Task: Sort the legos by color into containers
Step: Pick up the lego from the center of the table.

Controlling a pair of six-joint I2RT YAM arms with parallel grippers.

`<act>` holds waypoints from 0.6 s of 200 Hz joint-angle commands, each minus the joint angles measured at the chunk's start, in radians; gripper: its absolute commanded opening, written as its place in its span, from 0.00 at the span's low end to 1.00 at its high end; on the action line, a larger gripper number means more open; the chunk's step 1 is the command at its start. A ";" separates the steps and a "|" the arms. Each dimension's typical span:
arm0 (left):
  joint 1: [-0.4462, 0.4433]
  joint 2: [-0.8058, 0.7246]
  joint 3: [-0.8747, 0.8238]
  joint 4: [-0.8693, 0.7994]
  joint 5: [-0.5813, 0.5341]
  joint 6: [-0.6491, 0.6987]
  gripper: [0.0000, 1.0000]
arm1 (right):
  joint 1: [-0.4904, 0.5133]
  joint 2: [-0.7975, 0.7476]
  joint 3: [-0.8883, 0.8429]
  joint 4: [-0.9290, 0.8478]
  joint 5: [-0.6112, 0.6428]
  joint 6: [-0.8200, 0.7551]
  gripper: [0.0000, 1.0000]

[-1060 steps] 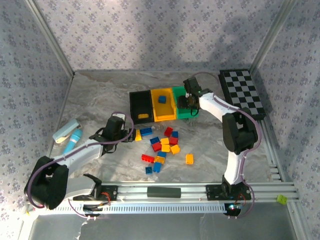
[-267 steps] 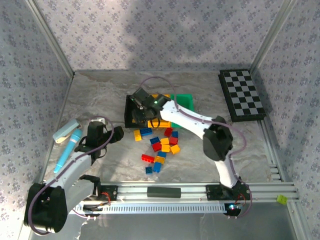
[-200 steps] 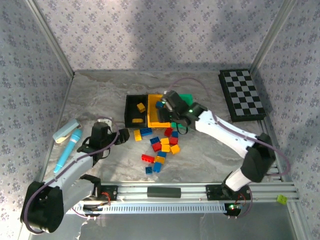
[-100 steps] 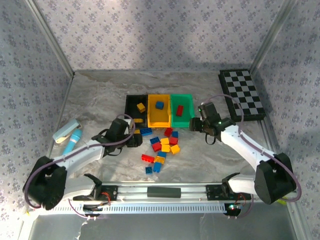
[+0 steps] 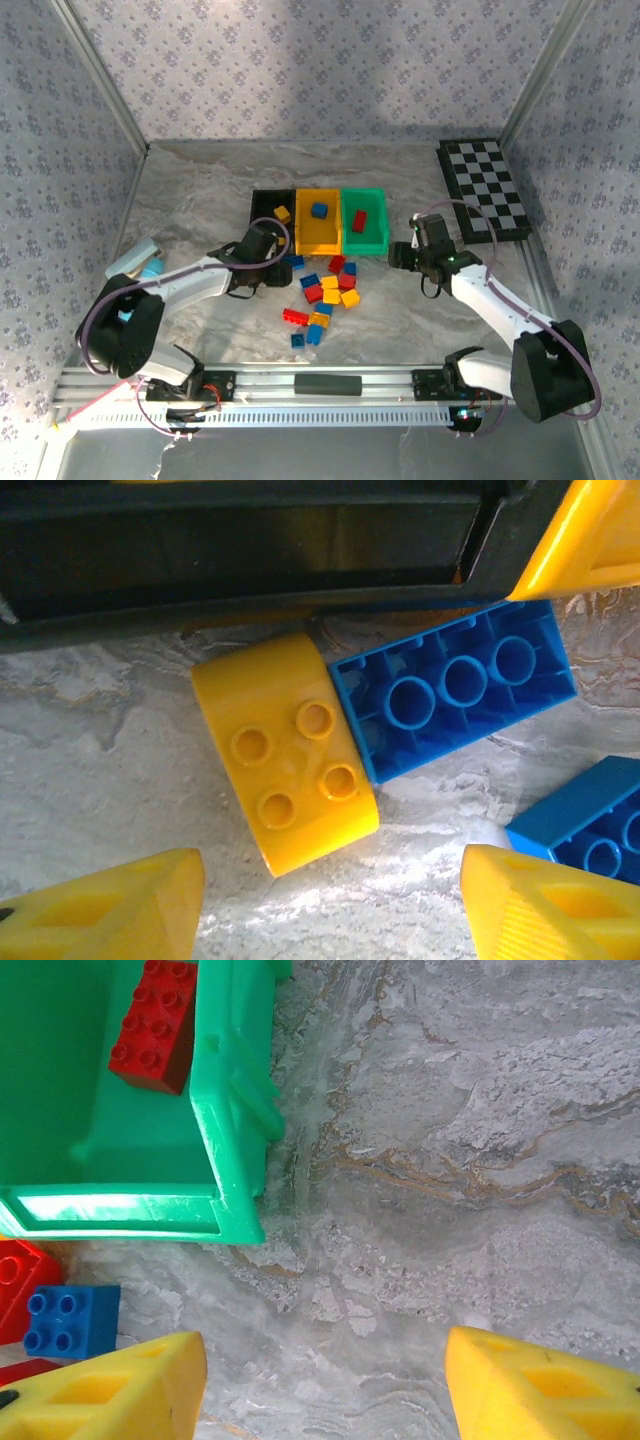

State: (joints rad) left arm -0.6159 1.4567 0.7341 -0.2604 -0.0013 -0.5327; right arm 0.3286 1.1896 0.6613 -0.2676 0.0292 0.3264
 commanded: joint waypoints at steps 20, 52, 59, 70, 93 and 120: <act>-0.008 0.047 0.065 -0.086 -0.077 0.013 0.64 | -0.006 0.044 -0.050 0.112 -0.008 -0.021 0.66; -0.010 0.093 0.089 -0.097 -0.097 0.001 0.58 | -0.003 0.041 -0.070 0.133 -0.019 -0.018 0.66; -0.009 0.104 0.094 -0.097 -0.097 -0.001 0.53 | -0.002 0.035 -0.074 0.136 -0.020 -0.017 0.66; -0.009 0.119 0.101 -0.096 -0.091 0.000 0.45 | -0.001 0.027 -0.080 0.137 -0.015 -0.016 0.66; -0.018 0.139 0.114 -0.100 -0.088 0.004 0.35 | -0.001 0.007 -0.088 0.136 0.003 -0.018 0.66; -0.028 0.116 0.111 -0.106 -0.104 0.001 0.24 | 0.000 -0.002 -0.096 0.141 0.015 -0.018 0.66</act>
State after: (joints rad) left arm -0.6312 1.5826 0.8249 -0.3271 -0.0803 -0.5327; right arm 0.3286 1.2121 0.5831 -0.1440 0.0288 0.3206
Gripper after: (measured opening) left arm 0.320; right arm 0.659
